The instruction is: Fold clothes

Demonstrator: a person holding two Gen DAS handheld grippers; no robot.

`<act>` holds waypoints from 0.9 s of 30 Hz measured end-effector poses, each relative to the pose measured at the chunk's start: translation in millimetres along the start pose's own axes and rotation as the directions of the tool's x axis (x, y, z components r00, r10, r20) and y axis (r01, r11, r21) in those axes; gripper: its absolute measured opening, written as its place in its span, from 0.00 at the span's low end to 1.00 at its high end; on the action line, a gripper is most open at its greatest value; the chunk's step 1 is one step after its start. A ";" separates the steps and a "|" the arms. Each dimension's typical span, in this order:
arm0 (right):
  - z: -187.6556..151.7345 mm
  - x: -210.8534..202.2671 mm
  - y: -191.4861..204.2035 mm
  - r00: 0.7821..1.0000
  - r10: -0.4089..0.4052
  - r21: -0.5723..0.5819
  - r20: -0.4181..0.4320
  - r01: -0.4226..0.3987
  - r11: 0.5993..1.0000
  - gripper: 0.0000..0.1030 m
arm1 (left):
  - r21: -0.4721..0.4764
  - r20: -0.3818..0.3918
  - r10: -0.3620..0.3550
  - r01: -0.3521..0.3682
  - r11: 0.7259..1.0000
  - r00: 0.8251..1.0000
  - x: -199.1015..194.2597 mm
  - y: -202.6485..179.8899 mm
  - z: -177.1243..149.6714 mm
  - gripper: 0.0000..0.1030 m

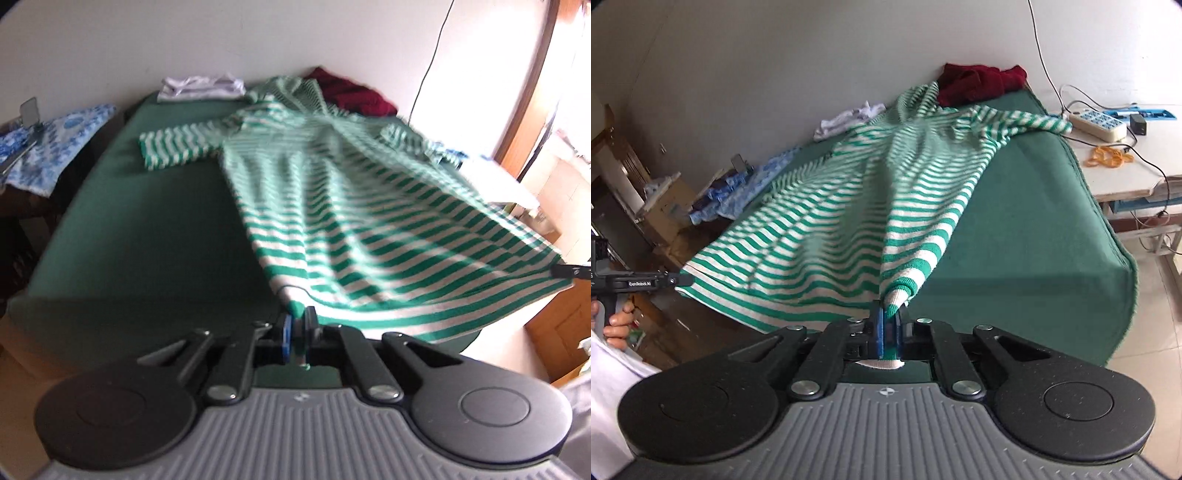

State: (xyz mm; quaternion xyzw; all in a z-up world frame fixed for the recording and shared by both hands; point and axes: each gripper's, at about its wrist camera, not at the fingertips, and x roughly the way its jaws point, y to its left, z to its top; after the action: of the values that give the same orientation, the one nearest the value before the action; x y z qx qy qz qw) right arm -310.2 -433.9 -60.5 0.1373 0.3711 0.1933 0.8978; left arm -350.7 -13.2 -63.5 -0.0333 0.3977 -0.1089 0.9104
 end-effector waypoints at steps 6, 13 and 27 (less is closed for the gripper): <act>-28.0 51.0 -24.6 0.990 -0.106 0.044 -0.095 0.111 0.993 0.06 | -0.045 -0.127 0.087 -0.093 0.995 0.988 50.1 17.1 -25.3 0.01; -30.9 45.1 -16.8 0.988 -0.101 0.045 -0.121 0.107 0.993 0.08 | -0.085 -0.108 0.133 -0.143 0.986 0.985 44.6 32.5 -21.8 0.01; 34.5 67.5 27.1 0.988 -0.148 -0.066 0.047 0.151 0.986 0.29 | 0.085 -0.197 0.204 -0.190 0.978 0.959 45.8 27.5 -20.5 0.09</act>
State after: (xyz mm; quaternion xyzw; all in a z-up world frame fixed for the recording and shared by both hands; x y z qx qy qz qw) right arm -248.3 -383.1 -67.6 0.0820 0.3544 0.1354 0.9216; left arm -330.7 3.9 -114.4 0.0474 0.4869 -0.0335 0.8716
